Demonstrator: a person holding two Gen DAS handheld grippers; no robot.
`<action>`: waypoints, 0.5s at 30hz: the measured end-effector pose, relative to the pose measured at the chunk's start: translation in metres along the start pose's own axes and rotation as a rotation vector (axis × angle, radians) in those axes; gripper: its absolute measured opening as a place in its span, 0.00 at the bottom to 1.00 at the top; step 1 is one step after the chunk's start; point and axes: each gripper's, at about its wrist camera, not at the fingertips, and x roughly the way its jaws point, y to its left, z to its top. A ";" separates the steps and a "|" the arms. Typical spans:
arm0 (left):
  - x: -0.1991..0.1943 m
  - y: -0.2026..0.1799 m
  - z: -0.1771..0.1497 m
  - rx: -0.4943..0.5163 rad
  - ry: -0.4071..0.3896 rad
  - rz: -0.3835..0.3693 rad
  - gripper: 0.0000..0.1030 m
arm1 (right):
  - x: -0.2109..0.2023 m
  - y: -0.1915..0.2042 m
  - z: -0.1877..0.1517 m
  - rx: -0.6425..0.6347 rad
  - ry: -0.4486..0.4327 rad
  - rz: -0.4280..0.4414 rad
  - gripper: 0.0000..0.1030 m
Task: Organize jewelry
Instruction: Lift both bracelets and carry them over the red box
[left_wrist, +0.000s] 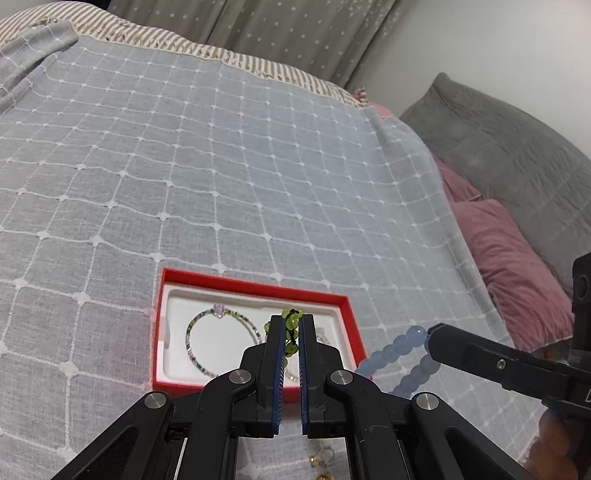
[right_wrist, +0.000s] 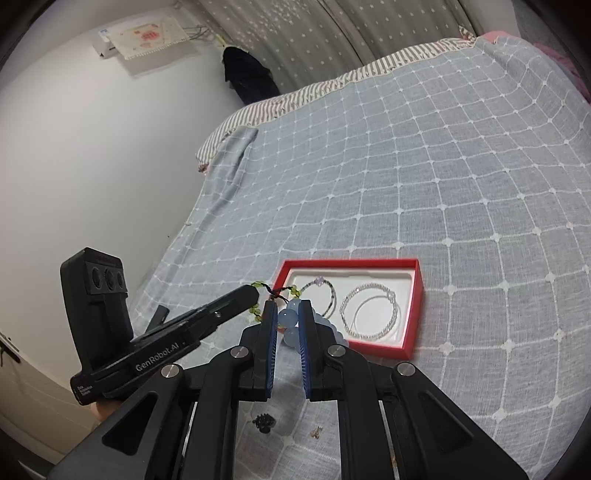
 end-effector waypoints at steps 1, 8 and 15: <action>0.004 0.000 0.003 -0.003 0.002 -0.004 0.01 | 0.002 0.000 0.003 0.002 -0.002 0.003 0.11; 0.030 0.014 0.013 -0.068 0.028 -0.036 0.01 | 0.025 -0.011 0.023 0.027 0.004 -0.006 0.11; 0.049 0.026 0.014 -0.099 0.075 -0.043 0.01 | 0.051 -0.026 0.025 0.057 0.042 -0.030 0.11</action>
